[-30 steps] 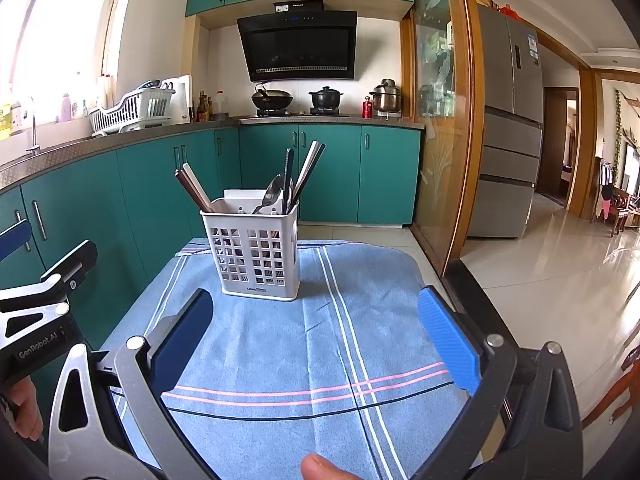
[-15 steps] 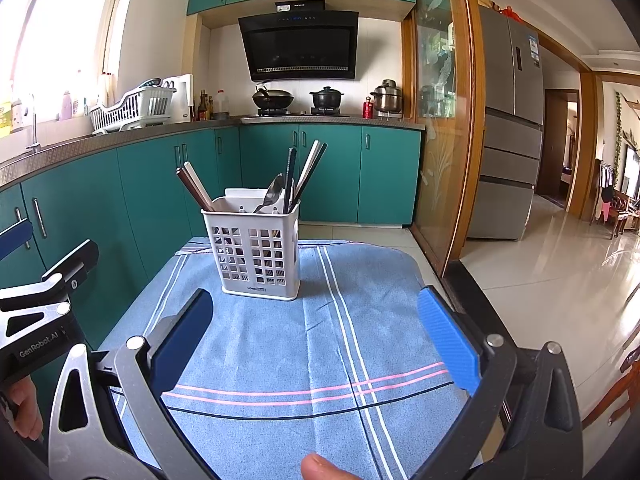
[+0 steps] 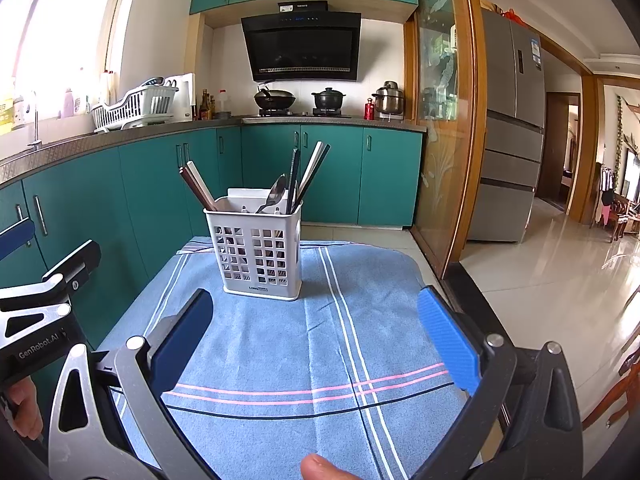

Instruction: Organize utensils

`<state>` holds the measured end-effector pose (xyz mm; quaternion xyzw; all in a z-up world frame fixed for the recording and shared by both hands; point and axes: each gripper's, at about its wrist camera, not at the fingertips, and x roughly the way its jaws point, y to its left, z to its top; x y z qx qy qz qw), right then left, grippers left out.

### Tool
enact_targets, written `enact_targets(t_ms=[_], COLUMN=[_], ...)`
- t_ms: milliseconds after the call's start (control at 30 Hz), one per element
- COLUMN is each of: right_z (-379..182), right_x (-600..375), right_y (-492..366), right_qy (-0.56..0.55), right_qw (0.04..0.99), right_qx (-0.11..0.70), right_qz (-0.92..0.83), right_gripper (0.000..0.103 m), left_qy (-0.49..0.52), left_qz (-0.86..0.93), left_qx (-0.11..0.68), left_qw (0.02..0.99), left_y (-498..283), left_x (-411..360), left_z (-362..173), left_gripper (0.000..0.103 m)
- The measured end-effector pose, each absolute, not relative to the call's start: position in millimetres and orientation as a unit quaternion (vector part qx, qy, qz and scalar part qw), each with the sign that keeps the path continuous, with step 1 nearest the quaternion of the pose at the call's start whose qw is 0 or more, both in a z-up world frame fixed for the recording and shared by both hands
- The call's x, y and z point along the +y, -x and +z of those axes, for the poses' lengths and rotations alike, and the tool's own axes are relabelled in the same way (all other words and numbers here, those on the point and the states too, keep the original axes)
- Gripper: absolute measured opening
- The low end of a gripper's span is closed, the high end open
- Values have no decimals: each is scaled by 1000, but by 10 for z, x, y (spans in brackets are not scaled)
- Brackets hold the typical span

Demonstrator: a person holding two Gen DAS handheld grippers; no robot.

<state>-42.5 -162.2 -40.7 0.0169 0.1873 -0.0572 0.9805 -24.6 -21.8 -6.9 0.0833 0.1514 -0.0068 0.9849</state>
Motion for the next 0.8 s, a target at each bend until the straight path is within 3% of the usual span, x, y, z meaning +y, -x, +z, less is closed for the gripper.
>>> enact_targets(t_ms=[800], right_z=[-473], right_x=[-1677], right_y=[355], right_qy=[-9], right_qw=[979], right_qx=[197], right_qz=[-49], right_gripper=[100], left_qy=[-74], left_qz=[-13], left_qx=[162], left_qw=[984], left_y=[208], left_x=[-242], left_z=[-82], left_gripper=[99])
